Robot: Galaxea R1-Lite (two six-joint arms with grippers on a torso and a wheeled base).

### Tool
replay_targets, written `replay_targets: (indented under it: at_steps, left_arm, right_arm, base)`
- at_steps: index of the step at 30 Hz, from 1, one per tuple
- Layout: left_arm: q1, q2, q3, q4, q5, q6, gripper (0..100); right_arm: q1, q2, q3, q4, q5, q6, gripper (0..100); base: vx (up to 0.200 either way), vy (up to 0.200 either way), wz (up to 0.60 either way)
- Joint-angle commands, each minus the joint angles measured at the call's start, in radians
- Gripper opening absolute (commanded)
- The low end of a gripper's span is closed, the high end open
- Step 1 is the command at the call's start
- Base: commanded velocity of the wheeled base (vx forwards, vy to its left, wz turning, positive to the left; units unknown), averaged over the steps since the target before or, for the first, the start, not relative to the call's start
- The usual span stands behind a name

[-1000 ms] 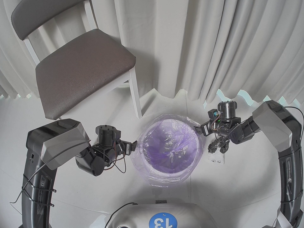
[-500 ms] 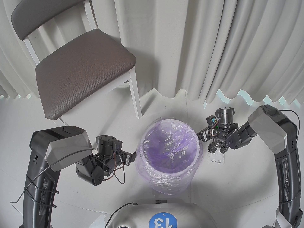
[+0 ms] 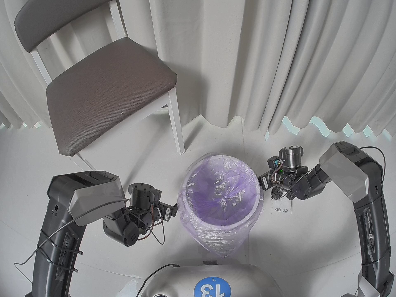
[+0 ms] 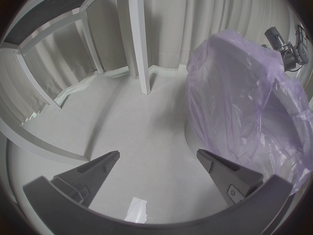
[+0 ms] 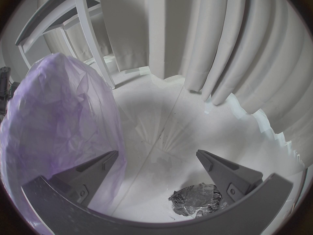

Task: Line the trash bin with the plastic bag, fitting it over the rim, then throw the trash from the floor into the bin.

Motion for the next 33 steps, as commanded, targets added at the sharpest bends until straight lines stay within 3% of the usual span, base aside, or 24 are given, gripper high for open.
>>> replay_targets:
  at_steps: [1, 5, 8, 18, 23, 28, 32, 33]
  left_arm:
    - [0.013, -0.083, 0.096, -0.031, 0.003, 0.0, 100]
    - [0.01, -0.121, 0.176, -0.078, 0.003, 0.007, 100]
    - [0.004, -0.173, 0.354, -0.222, -0.015, 0.03, 100]
    - [-0.002, -0.198, 0.597, -0.439, -0.153, 0.03, 100]
    - [-0.007, -0.133, 0.535, -0.442, -0.173, 0.03, 100]
    - [-0.005, -0.063, 0.414, -0.416, -0.181, 0.03, 100]
    - [-0.005, -0.055, 0.302, -0.276, -0.198, 0.03, 100]
    - [-0.007, -0.054, 0.27, -0.235, -0.198, 0.03, 100]
  right_arm:
    - [-0.007, -0.122, 0.1, -0.01, 0.005, -0.009, 100]
    - [-0.01, -0.187, 0.154, -0.011, 0.005, -0.009, 100]
    - [-0.015, -0.303, 0.298, -0.037, 0.005, -0.011, 100]
    - [0.002, -0.5, 0.674, -0.229, 0.008, -0.025, 100]
    - [0.077, -0.5, 0.91, -0.41, 0.006, -0.012, 100]
    - [0.113, -0.411, 1.056, -0.697, -0.003, -0.008, 100]
    - [0.131, -0.286, 1.172, -0.928, 0.002, -0.006, 100]
    - [0.134, -0.254, 1.188, -0.928, 0.0, -0.008, 100]
  base:
    - [0.0, 0.0, 0.0]
    - [0.0, 0.0, 0.0]
    - [0.0, 0.0, 0.0]
    - [0.0, 0.0, 0.0]
    - [0.0, 0.0, 0.0]
    - [0.0, 0.0, 0.0]
    - [0.0, 0.0, 0.0]
    - [0.0, 0.0, 0.0]
